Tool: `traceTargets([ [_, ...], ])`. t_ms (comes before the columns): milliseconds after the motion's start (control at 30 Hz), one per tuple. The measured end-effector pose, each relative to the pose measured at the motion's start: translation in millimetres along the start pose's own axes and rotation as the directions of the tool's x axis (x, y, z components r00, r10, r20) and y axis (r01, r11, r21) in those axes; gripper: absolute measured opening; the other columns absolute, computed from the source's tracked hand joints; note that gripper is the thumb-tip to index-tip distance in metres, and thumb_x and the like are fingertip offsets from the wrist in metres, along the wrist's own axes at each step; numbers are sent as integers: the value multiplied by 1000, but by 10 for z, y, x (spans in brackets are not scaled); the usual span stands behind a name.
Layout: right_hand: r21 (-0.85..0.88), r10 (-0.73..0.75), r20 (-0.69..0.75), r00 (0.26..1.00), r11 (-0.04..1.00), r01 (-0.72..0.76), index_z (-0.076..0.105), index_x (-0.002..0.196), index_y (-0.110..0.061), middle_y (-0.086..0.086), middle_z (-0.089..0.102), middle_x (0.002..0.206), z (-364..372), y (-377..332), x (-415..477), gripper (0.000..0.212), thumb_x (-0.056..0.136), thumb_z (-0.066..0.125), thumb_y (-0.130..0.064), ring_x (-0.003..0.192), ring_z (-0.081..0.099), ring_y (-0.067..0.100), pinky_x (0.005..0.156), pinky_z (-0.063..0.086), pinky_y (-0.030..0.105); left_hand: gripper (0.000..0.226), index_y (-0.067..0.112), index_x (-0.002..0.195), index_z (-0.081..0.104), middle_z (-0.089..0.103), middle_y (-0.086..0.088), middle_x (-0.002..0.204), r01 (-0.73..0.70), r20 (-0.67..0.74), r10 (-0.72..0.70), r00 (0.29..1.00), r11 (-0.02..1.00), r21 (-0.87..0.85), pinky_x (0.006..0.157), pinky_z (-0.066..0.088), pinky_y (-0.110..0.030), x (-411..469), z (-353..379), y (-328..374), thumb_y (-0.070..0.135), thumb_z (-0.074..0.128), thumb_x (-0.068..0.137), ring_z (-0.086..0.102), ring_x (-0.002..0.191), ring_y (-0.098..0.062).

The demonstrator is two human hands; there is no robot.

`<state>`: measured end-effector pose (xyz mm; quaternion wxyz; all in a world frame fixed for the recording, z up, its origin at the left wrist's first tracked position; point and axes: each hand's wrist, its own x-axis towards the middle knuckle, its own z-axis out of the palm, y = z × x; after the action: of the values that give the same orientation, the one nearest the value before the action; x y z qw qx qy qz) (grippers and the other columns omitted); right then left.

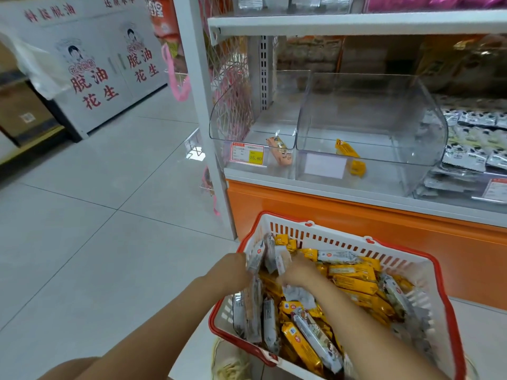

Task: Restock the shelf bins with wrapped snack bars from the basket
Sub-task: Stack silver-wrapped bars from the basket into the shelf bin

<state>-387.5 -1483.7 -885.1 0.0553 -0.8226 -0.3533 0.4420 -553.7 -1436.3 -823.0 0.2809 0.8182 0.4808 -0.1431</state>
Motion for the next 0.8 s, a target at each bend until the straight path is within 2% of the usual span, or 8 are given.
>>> traceTargets([
  [67, 418, -117, 65, 991, 905, 79, 24, 148, -10, 9, 56, 129, -192, 91, -221, 86, 77, 71, -23, 110, 60, 25, 85, 53, 36, 36, 11, 124, 52, 57, -9, 120, -14, -38, 8, 999, 985, -170, 84, 42, -25, -13, -37, 100, 34, 47, 97, 53, 118, -29],
  [133, 764, -296, 79, 952, 631, 133, 39, 140, -20, 4, 66, 116, -371, 210, -504, 65, 83, 67, -9, 103, 65, 23, 88, 55, 41, 55, 12, 137, 41, 53, -10, 129, 31, 70, 2, 998, 889, -457, 88, 45, -27, -53, -72, 246, 47, 48, 95, 53, 120, -29],
  [200, 919, -462, 30, 887, 362, 157, 50, 130, -24, 8, 70, 112, -514, 335, -786, 56, 82, 67, 0, 103, 65, 26, 85, 56, 42, 74, 16, 149, 25, 42, -10, 145, 126, 247, 67, 967, 715, -687, 95, 49, -30, -117, -54, 411, 58, 45, 91, 54, 120, -25],
  [300, 973, -588, -39, 808, 162, 165, 51, 131, -20, 16, 67, 118, -657, 487, -1048, 73, 65, 76, -1, 100, 66, 29, 72, 57, 37, 64, 18, 145, 36, 45, -11, 144, 160, 291, 228, 929, 461, -873, 97, 50, -37, -185, 13, 647, 53, 44, 93, 58, 116, -30],
  [400, 976, -585, -81, 807, 118, 183, 46, 136, -16, 20, 65, 121, -745, 579, -1104, 72, 69, 64, 3, 106, 65, 32, 81, 57, 41, 48, 11, 137, 45, 60, -11, 129, 138, 227, 284, 932, 301, -944, 99, 48, -45, -239, 13, 837, 38, 45, 98, 62, 111, -31],
  [533, 969, -643, -121, 756, 89, 230, 46, 138, -15, 18, 60, 129, -882, 598, -1230, 67, 76, 70, -1, 119, 58, 31, 88, 55, 39, 39, 8, 131, 52, 64, -12, 123, 49, 133, 326, 936, 255, -966, 97, 49, -44, -309, -77, 929, 29, 47, 98, 62, 111, -34],
  [633, 939, -620, -141, 772, 163, 302, 50, 135, -13, 13, 61, 130, -933, 595, -1293, 50, 87, 62, -9, 120, 58, 29, 92, 54, 41, 35, 8, 125, 59, 66, -12, 120, -3, 90, 333, 939, 269, -963, 97, 50, -41, -342, -112, 965, 24, 51, 96, 62, 111, -31],
  [800, 832, -534, -238, 812, 320, 454, 53, 133, -20, 8, 67, 122, -1007, 615, -1366, 53, 83, 68, -18, 113, 63, 24, 92, 51, 39, 32, 12, 120, 63, 66, -11, 120, -82, 29, 297, 954, 355, -931, 92, 53, -36, -349, -155, 990, 26, 61, 91, 63, 110, -23],
])
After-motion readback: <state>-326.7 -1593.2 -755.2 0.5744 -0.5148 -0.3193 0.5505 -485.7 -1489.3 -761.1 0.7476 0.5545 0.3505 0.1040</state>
